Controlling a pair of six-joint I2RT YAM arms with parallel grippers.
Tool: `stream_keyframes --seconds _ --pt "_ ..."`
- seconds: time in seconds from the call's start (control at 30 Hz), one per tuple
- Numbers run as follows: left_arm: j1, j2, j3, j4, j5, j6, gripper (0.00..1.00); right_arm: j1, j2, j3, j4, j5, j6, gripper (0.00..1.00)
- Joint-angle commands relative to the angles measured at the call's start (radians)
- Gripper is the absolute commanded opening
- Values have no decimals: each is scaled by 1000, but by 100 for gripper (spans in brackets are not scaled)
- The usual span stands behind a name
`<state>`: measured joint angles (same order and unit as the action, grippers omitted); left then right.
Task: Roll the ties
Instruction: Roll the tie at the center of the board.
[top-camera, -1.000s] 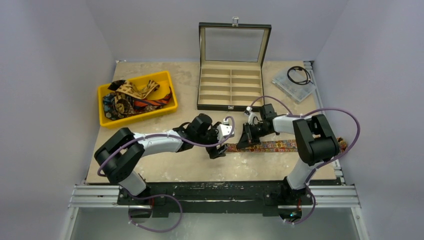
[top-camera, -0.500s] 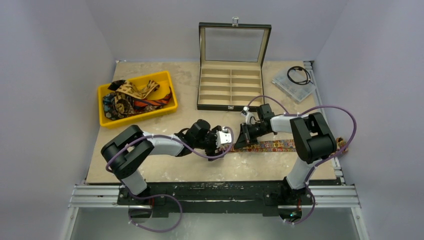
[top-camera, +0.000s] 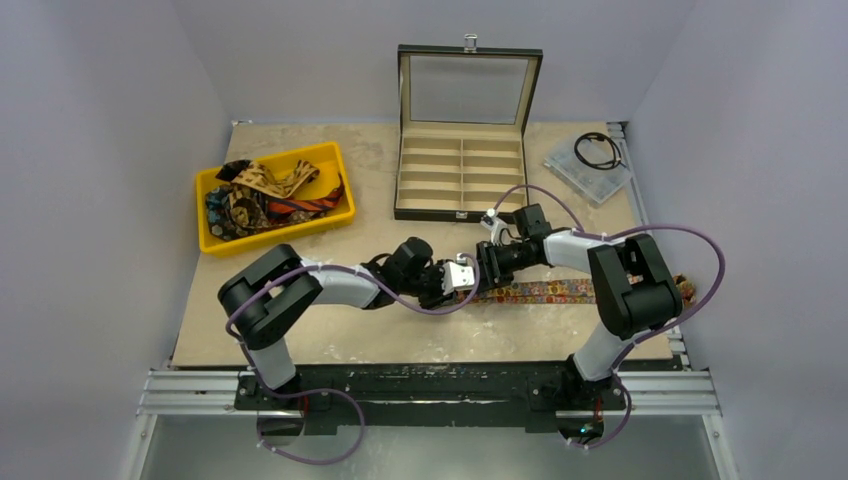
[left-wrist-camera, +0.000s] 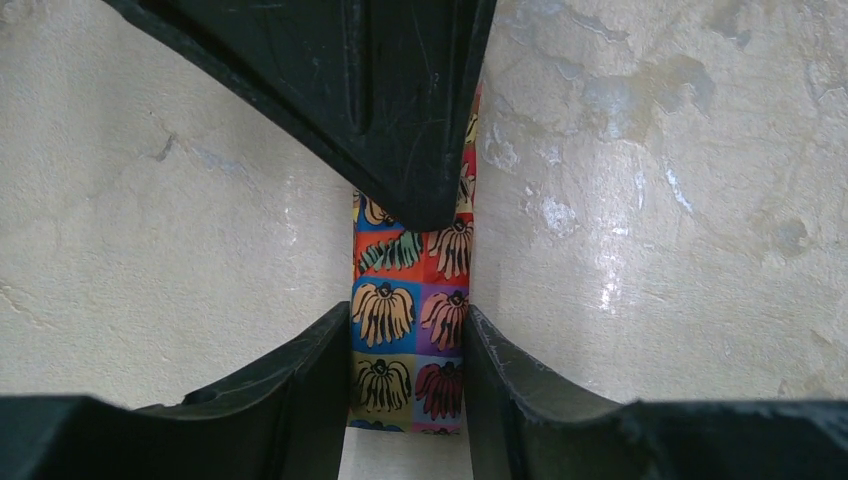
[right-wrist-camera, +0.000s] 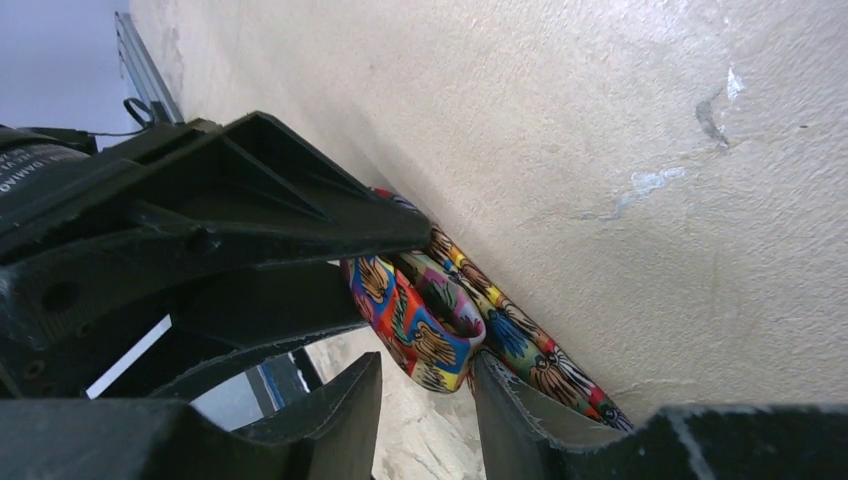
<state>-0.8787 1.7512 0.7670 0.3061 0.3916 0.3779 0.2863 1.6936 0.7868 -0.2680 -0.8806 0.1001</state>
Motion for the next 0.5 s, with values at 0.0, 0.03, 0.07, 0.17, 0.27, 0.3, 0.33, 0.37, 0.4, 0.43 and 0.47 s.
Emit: stream_keyframes --seconds 0.0,0.03,0.07,0.17,0.27,0.3,0.33,0.37,0.4,0.43,0.47 --pt "-18 6 7 -36 -22 -8 40 6 -32 -5 45 -29 41 39" --pt "-20 9 9 -41 -26 -12 40 9 -31 -4 49 -37 45 39" --pt "-23 11 12 -43 -32 -18 40 13 -32 -3 50 -40 46 39" --pt "-25 15 15 -48 -46 -37 40 17 -31 -3 38 -26 38 38" --pt "-25 16 11 -46 -46 -39 40 20 -21 -2 30 23 25 32" --pt "-25 14 10 -46 -44 -44 40 20 -16 0 31 46 24 27" --pt "-24 11 6 -47 -44 -46 40 20 -5 5 28 71 18 21" --pt "-21 3 0 -43 -36 -48 42 20 6 11 21 94 8 16" --pt "-17 -12 -13 -36 -21 -49 47 20 25 17 9 118 -1 12" --pt "-10 -25 -28 -25 -7 -52 52 20 36 23 2 134 -11 8" --pt "-2 -43 -41 -16 10 -54 55 20 45 28 -8 150 -21 4"
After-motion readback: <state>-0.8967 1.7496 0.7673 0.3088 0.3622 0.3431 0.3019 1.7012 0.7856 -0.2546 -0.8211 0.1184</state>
